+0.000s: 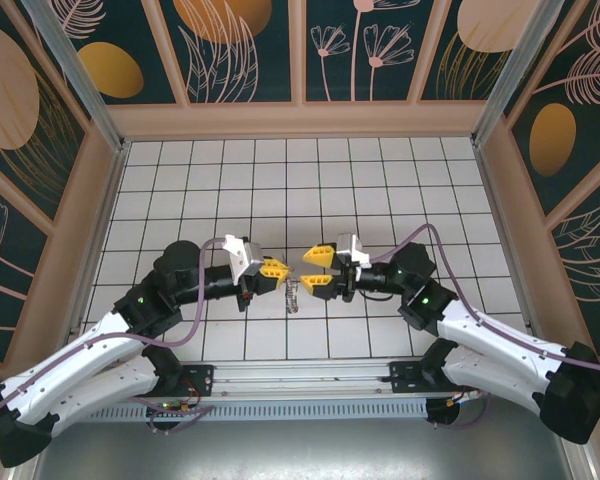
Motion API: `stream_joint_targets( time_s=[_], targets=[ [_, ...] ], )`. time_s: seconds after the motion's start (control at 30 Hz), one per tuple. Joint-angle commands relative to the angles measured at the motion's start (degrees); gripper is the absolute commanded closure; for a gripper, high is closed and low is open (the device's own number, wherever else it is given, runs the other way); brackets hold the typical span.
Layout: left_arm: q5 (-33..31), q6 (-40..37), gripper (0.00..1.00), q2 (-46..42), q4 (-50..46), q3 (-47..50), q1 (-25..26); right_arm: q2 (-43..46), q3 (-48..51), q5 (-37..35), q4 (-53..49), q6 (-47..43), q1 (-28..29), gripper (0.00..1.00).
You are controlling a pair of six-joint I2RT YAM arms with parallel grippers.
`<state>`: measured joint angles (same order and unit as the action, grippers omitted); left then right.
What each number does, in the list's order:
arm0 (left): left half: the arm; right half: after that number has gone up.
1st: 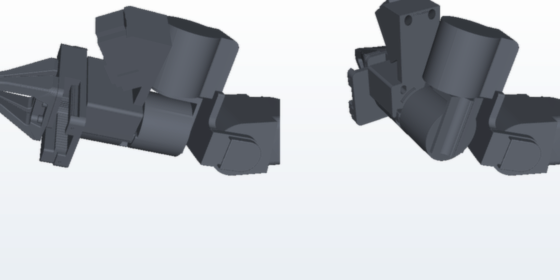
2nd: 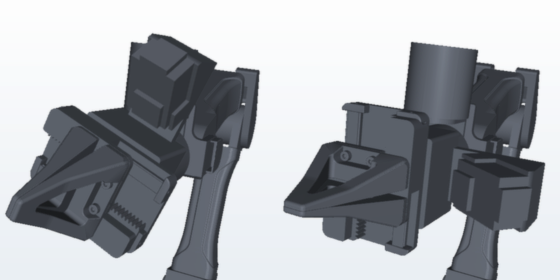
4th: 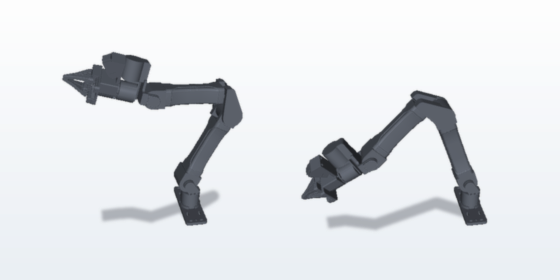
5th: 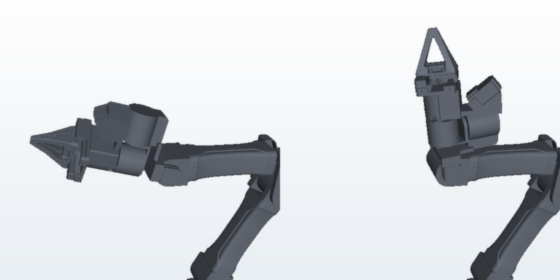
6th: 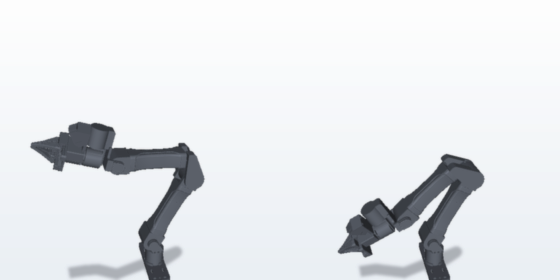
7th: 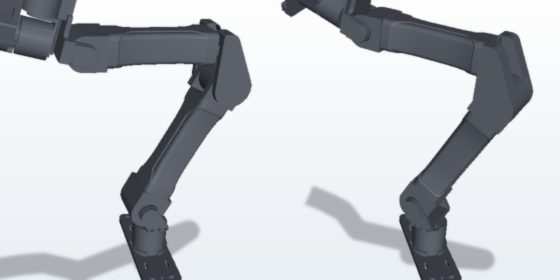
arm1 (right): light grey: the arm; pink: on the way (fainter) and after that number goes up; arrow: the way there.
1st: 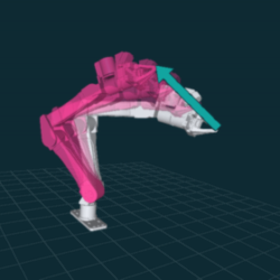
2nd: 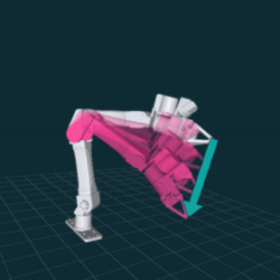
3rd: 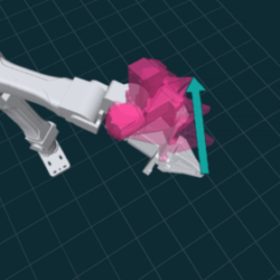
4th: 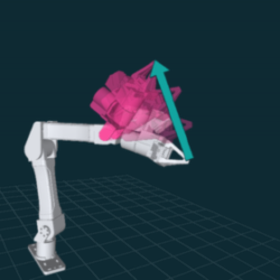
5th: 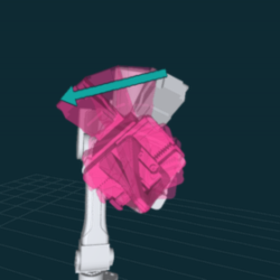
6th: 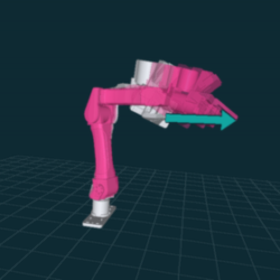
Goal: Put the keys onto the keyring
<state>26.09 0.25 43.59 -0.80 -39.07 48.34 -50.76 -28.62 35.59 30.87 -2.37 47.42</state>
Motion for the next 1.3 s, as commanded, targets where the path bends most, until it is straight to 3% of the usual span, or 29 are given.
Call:
stream_joint_targets(
  time_s=[0.0,0.17,0.3,0.53,0.8,1.27],
  targets=[
    [-9.1,2.1,1.00,0.5,-2.1,-1.3,-0.1,-1.4,-4.5,-7.3,-9.8,-2.0,-2.1,0.40],
    [-22.3,9.7,1.00,-2.6,-3.6,1.1,0.0,-10.5,-12.5,-11.6,-20.7,-1.5,-7.1,0.33],
    [-33.2,15.0,1.00,-8.0,-6.9,2.9,0.0,-18.0,-15.2,-10.0,-21.4,0.2,-10.2,0.33],
    [-46.3,21.4,1.00,-16.9,-11.3,7.6,0.0,-35.0,-21.7,-10.2,-22.0,-1.3,-7.7,0.34],
    [-51.9,23.7,1.00,-20.8,-13.5,11.3,0.0,-49.9,-29.8,-6.2,-23.1,-4.7,-4.1,0.38],
    [-55.1,24.3,1.00,-22.6,-15.3,13.6,0.0,-67.3,-47.6,-3.7,-37.4,-13.2,-2.3,0.47]
  ],
)
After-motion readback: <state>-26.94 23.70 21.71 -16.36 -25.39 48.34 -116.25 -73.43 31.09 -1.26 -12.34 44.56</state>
